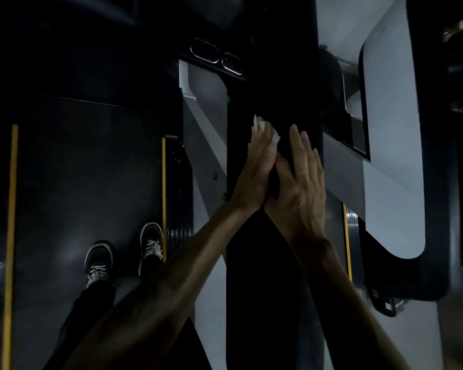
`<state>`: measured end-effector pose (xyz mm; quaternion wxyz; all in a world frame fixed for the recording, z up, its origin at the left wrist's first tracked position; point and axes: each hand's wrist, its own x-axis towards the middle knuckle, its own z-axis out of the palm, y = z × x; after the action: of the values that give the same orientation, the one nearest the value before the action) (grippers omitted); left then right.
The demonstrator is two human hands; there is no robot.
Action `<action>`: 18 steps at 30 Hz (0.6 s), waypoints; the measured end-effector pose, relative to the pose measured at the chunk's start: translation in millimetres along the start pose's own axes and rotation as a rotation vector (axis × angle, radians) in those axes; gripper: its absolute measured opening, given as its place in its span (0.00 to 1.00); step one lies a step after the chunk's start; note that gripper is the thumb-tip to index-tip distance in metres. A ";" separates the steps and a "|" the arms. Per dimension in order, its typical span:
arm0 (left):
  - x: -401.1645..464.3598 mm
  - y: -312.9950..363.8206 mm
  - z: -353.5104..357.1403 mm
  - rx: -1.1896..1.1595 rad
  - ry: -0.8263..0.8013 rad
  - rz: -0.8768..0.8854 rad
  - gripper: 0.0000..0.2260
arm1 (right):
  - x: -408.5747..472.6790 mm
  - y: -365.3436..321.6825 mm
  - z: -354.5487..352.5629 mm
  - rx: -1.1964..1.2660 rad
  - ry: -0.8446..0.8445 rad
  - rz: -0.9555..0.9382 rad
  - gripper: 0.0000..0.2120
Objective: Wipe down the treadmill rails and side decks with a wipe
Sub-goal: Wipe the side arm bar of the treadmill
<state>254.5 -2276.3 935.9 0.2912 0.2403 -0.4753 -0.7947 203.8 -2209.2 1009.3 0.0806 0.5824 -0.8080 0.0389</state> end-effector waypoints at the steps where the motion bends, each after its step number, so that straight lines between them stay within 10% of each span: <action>1: 7.7 4.1 -2.7 0.018 0.013 0.000 0.32 | 0.2 -1.0 -0.4 0.012 0.000 0.015 0.28; 10: 27.3 -20.2 -29.2 0.157 0.140 -0.135 0.48 | 0.4 3.2 1.8 0.040 -0.036 0.066 0.30; 14: 4.3 -43.4 -27.9 0.084 0.130 -0.156 0.27 | 1.7 0.6 0.5 0.021 -0.055 0.070 0.27; 18: -14.4 -54.8 -20.0 0.131 0.093 -0.083 0.30 | 1.6 0.9 0.9 -0.005 -0.086 0.078 0.26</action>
<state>265.2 -2257.9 879.6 0.2633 0.3153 -0.5017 -0.7613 202.4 -2210.5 1008.8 0.0456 0.5512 -0.8330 0.0147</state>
